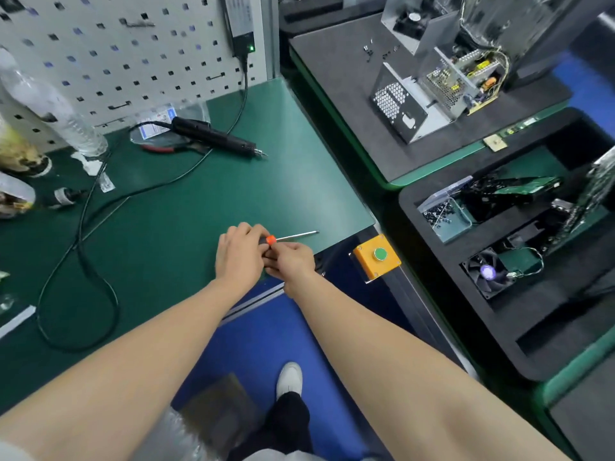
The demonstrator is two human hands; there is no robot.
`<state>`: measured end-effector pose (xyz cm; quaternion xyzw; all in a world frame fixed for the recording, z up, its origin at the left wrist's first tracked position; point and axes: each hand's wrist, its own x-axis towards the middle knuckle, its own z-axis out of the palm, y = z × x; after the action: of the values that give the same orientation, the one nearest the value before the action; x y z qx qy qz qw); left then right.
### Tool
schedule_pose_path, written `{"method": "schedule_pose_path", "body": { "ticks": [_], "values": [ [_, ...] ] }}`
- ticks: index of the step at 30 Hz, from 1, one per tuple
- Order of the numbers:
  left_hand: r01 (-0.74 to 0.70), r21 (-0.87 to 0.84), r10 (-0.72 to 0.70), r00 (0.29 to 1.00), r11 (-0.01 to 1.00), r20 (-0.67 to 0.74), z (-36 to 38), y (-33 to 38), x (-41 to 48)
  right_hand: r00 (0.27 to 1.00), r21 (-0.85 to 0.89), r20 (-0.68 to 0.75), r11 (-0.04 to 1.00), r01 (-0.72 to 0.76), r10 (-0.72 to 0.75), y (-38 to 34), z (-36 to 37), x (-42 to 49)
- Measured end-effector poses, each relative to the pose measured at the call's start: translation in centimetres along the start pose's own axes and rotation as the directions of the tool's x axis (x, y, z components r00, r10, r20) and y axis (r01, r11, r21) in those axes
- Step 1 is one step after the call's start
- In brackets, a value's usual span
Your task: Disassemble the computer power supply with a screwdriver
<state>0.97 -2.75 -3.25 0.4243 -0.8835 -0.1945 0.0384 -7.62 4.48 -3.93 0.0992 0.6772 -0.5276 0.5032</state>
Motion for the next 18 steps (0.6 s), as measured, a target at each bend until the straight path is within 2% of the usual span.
{"method": "schedule_pose_path", "body": {
  "ticks": [8, 14, 18],
  "values": [
    [0.038, 0.057, -0.035, 0.998, 0.998, -0.051, 0.4, 1.4, 0.1, 0.998, -0.075, 0.056, 0.997, 0.009, -0.005, -0.3, -0.5, -0.8],
    [-0.024, 0.092, 0.029, 0.998, 0.995, -0.05, 0.1, 2.6, 0.0, 0.99, -0.077, 0.141, 0.996, 0.035, -0.024, -1.2, -2.3, -2.3],
    [-0.086, 0.079, 0.09, 0.995, 0.993, -0.046, 0.0, 4.2, -0.3, 0.989, -0.051, 0.143, 0.997, 0.056, -0.049, -1.6, -4.1, -3.2]
  ]
}}
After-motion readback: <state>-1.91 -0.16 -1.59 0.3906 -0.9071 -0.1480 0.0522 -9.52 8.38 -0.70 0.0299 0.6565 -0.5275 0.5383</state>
